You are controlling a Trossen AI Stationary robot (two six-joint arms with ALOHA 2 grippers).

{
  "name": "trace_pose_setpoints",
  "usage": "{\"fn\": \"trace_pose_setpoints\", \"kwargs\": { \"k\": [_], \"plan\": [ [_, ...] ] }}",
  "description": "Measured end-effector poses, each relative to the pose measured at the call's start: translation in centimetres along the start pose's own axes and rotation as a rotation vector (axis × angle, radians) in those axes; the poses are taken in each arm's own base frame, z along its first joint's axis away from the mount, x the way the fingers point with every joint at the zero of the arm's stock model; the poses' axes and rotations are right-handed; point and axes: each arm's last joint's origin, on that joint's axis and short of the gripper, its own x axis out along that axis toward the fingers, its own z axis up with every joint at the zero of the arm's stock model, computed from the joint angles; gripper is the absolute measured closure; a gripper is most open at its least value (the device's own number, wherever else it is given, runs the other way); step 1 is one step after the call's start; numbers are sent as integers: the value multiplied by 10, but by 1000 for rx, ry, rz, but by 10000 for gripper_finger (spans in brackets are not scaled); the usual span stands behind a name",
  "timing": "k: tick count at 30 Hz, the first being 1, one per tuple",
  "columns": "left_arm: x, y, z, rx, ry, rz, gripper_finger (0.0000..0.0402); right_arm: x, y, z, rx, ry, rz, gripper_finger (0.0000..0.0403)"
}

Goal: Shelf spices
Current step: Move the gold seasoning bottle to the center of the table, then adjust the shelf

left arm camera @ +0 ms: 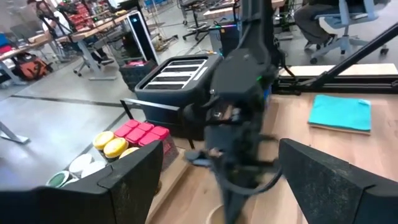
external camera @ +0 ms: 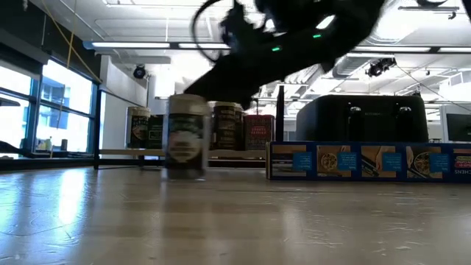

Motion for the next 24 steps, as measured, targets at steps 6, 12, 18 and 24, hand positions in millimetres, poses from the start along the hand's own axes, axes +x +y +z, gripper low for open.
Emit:
{"fn": "trace_pose_setpoints", "kwargs": {
  "k": [6,12,18,24],
  "plan": [
    [0,0,0,-2,3,-9,88,26,-2,38,-163,-2,-25,403],
    [0,-1,0,-52,10,-25,88,-12,25,80,-307,24,-155,403],
    [0,-2,-1,-108,45,-89,88,-72,70,86,-421,191,-226,403],
    [4,0,-2,-117,60,-82,88,-114,55,43,-328,399,-289,403]
  ]
}}
